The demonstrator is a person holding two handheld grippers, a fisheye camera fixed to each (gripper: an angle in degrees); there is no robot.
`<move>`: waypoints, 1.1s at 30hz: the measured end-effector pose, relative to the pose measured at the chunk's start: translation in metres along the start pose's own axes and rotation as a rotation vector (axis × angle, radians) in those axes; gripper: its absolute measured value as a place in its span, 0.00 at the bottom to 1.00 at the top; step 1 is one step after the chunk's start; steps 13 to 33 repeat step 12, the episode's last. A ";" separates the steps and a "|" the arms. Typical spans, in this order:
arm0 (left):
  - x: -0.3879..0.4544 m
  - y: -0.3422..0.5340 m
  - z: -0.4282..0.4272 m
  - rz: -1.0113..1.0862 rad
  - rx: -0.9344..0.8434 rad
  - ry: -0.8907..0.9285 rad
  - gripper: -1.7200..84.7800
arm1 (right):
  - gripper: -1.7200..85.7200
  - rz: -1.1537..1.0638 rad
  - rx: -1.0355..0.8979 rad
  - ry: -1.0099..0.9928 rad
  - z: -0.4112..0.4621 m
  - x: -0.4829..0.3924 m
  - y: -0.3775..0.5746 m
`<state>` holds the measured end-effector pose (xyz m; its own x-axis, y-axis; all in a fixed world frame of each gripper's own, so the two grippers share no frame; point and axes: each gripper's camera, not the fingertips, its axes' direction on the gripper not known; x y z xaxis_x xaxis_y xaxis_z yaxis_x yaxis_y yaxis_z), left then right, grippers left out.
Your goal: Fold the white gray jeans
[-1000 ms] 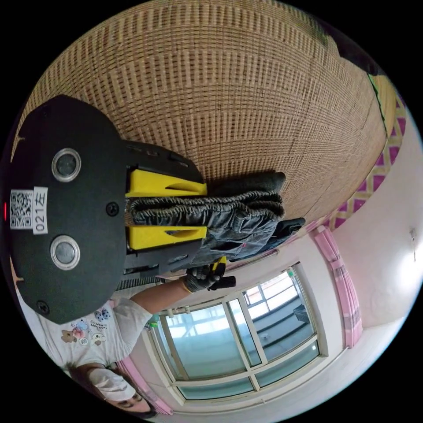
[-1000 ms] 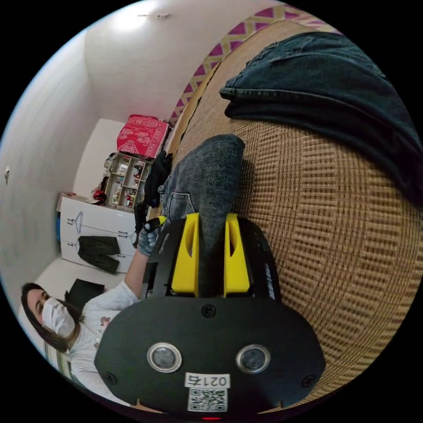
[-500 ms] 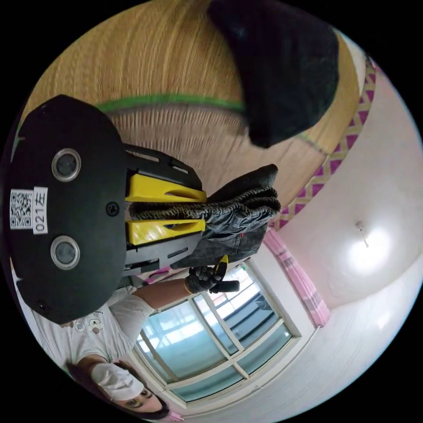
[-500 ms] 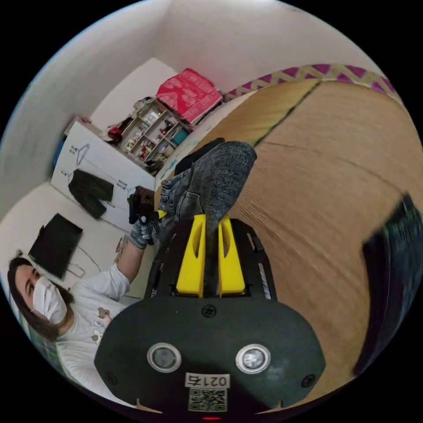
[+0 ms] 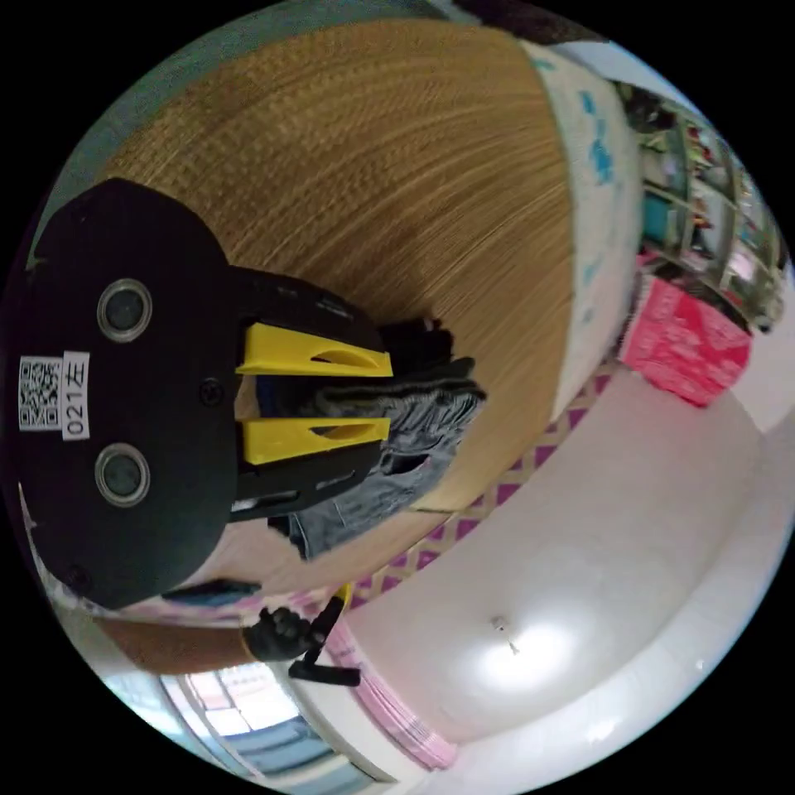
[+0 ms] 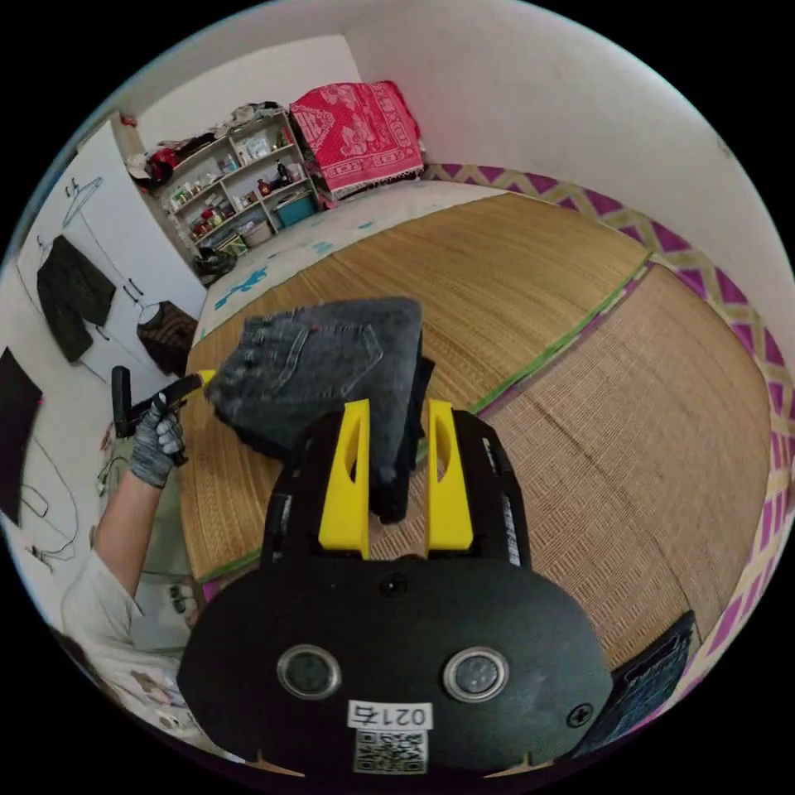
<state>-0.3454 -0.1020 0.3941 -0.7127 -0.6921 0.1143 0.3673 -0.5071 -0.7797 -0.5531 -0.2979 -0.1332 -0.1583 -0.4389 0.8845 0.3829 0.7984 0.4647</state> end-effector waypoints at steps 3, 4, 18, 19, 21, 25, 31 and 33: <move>0.057 0.048 -0.033 0.276 0.114 -0.009 0.09 | 0.14 -0.036 0.034 0.039 -0.015 0.004 0.070; 0.069 0.058 -0.036 0.319 0.105 0.007 0.09 | 0.14 -0.047 0.030 0.078 -0.024 0.005 0.102; 0.188 0.227 -0.037 0.503 -0.075 0.244 0.02 | 0.15 0.070 0.067 0.436 -0.104 0.043 0.313; 0.188 0.227 -0.037 0.503 -0.075 0.244 0.02 | 0.15 0.070 0.067 0.436 -0.104 0.043 0.313; 0.188 0.227 -0.037 0.503 -0.075 0.244 0.02 | 0.15 0.070 0.067 0.436 -0.104 0.043 0.313; 0.188 0.227 -0.037 0.503 -0.075 0.244 0.02 | 0.15 0.070 0.067 0.436 -0.104 0.043 0.313; 0.188 0.227 -0.037 0.503 -0.075 0.244 0.02 | 0.15 0.070 0.067 0.436 -0.104 0.043 0.313; 0.188 0.227 -0.037 0.503 -0.075 0.244 0.02 | 0.15 0.070 0.067 0.436 -0.104 0.043 0.313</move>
